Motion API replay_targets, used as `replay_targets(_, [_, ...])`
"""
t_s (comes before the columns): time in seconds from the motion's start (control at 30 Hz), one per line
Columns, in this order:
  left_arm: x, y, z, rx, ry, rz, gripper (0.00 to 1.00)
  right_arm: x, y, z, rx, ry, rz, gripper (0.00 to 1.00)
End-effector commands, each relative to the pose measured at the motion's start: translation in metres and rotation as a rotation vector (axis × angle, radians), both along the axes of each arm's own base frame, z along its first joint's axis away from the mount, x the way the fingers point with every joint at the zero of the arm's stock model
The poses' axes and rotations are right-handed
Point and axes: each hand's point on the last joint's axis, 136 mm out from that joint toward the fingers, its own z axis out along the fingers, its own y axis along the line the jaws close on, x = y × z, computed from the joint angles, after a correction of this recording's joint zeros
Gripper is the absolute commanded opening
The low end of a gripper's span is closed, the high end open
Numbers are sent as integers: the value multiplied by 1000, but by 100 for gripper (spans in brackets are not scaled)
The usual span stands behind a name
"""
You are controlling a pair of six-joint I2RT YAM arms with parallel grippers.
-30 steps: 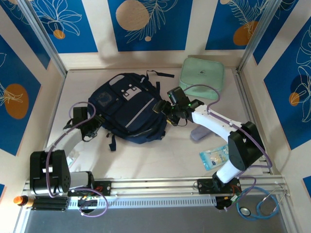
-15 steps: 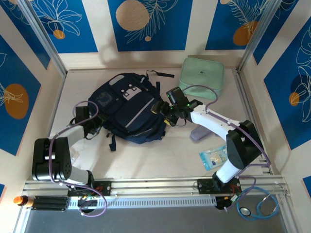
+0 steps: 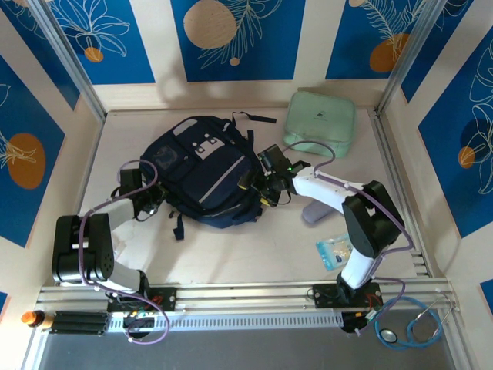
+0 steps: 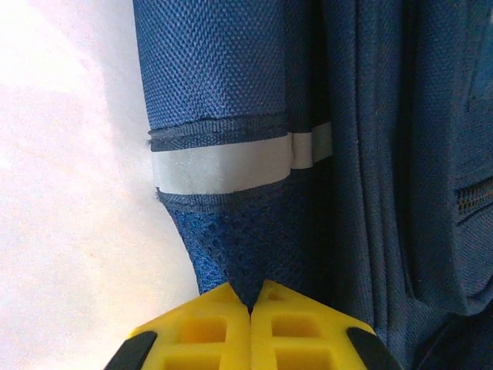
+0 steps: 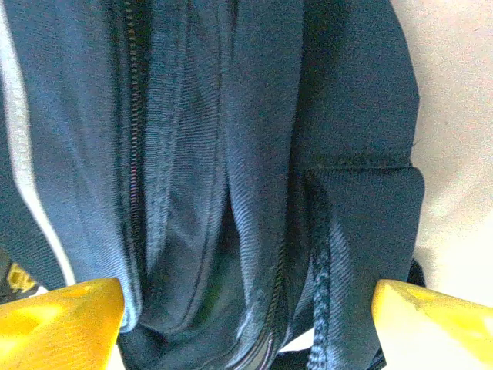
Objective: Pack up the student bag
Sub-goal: Rotate the student bag at the top-center of the table.
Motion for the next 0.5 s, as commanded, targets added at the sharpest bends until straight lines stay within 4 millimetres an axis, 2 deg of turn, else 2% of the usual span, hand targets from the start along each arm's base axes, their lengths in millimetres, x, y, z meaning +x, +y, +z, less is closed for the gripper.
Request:
replay_targets(0.0, [0,-18,12,-45,-27,-91,0,8,-5,-12,-38,-10,24,84])
replay_targets(0.2, [-4,-42,45,-73,-68,-157,0,48,-19,-18,-77,-85,47,84])
replay_targets(0.37, [-11,-78,68,-133,-96,-205,0,91,-36,-19,-79,-139,73,83])
replay_targets(0.47, [-14,-97,77,-173,-111,-223,0,112,-46,-12,-89,-178,92,82])
